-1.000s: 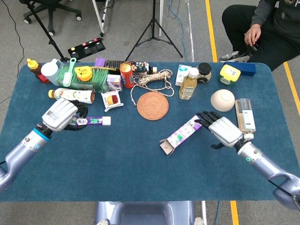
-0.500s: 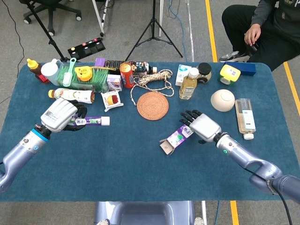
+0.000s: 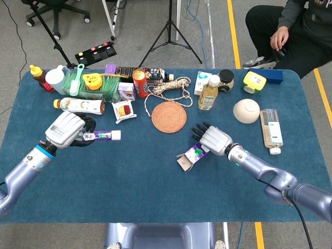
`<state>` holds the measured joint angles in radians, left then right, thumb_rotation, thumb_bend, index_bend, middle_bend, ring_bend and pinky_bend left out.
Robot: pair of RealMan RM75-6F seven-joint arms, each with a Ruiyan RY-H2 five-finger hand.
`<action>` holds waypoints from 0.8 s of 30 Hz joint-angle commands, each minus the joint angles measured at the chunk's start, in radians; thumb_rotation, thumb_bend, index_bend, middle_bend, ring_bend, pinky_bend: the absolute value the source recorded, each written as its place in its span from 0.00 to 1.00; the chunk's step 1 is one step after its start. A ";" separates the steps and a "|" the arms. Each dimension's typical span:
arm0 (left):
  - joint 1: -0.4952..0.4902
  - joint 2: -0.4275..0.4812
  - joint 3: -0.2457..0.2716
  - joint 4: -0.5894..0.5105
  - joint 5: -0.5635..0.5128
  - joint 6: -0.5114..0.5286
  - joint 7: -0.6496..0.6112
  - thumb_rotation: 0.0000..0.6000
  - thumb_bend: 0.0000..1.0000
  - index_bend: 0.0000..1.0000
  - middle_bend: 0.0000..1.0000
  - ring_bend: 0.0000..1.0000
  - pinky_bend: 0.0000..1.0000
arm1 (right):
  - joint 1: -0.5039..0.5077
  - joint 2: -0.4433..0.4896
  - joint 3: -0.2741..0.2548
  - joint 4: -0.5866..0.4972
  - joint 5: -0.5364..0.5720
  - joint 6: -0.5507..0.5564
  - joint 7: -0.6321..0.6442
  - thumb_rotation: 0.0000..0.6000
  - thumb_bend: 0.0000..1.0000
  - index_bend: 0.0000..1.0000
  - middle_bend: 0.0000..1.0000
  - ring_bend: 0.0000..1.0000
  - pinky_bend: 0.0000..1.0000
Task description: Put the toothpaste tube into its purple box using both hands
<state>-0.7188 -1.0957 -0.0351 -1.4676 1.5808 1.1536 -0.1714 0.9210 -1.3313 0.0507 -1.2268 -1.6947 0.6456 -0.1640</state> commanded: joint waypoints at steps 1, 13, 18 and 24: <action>0.005 0.001 -0.002 0.002 -0.001 -0.002 0.001 1.00 0.42 0.70 0.61 0.53 0.76 | 0.010 -0.013 -0.010 0.016 0.009 -0.010 -0.002 1.00 0.00 0.12 0.05 0.00 0.13; 0.023 0.001 -0.008 0.009 0.001 -0.004 -0.008 1.00 0.42 0.70 0.60 0.53 0.76 | -0.008 -0.072 -0.039 0.114 0.041 0.041 0.076 1.00 0.00 0.36 0.29 0.20 0.17; 0.028 -0.002 -0.010 0.013 0.005 -0.004 -0.011 1.00 0.42 0.70 0.61 0.53 0.76 | -0.025 -0.101 -0.057 0.159 0.018 0.121 0.158 1.00 0.07 0.47 0.46 0.37 0.31; 0.028 0.002 -0.016 -0.001 0.014 -0.005 -0.007 1.00 0.42 0.70 0.61 0.53 0.76 | -0.063 -0.092 -0.041 0.159 0.030 0.257 0.337 1.00 0.21 0.53 0.59 0.52 0.50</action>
<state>-0.6906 -1.0943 -0.0498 -1.4660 1.5930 1.1491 -0.1793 0.8789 -1.4266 0.0023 -1.0694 -1.6714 0.8454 0.1064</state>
